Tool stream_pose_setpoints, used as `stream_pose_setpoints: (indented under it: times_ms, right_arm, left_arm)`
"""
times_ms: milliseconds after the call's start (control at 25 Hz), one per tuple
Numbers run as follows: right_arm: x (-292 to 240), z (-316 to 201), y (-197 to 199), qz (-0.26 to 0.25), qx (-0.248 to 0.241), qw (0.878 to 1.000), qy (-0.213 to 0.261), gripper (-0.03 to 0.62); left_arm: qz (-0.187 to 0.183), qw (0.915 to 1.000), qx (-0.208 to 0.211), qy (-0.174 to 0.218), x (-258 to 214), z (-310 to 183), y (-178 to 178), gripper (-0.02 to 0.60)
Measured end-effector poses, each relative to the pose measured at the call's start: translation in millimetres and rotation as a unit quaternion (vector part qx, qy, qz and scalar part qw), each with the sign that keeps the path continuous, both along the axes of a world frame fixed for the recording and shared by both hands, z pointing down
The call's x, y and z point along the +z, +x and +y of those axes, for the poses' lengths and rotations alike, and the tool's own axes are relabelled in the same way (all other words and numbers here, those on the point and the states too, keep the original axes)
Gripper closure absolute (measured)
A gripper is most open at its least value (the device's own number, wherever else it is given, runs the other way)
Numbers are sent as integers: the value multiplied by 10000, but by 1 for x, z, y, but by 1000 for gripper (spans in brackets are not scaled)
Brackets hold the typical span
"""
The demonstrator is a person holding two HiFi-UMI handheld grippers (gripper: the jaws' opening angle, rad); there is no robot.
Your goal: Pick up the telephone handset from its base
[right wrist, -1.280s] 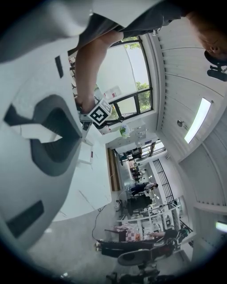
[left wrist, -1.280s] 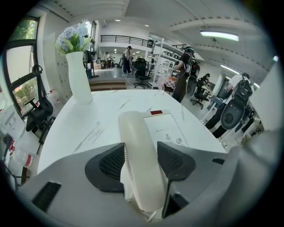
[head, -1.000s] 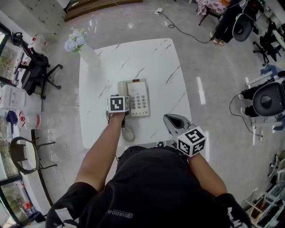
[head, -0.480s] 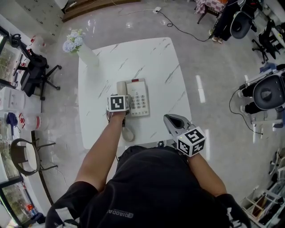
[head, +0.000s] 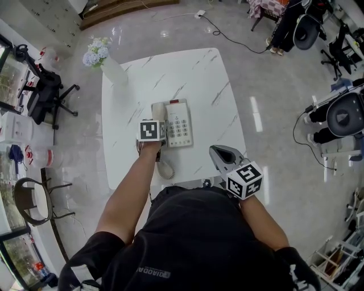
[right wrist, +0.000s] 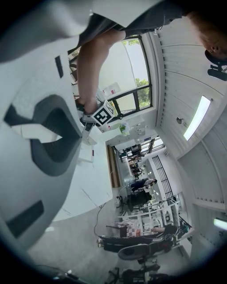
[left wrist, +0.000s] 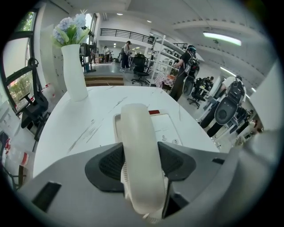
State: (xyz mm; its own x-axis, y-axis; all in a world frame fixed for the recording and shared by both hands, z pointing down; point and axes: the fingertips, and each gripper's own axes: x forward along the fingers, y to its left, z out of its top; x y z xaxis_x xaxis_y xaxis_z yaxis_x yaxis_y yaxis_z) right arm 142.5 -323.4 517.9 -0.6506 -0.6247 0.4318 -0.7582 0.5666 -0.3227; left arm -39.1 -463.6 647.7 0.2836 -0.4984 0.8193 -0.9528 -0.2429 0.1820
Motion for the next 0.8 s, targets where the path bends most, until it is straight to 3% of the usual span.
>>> stream_pose_setpoints:
  times_ms: [120, 400, 680, 800]
  right_arm:
    - [-2, 2, -2, -12, 38, 10000, 32, 593]
    - [-8, 8, -10, -57, 85, 9999, 104, 592]
    - [-11, 16, -28, -102, 23, 9998, 156, 593]
    - [-14, 18, -37, -123, -6, 9997, 229, 592]
  left_arm:
    - [-93, 9996, 212, 148, -11, -1, 3, 347]
    - [75, 9984, 358, 434, -45, 3, 2, 348]
    - [467, 9956, 387, 717, -84, 19, -6, 350]
    - [798, 9921, 425, 867, -102, 30, -10, 350]
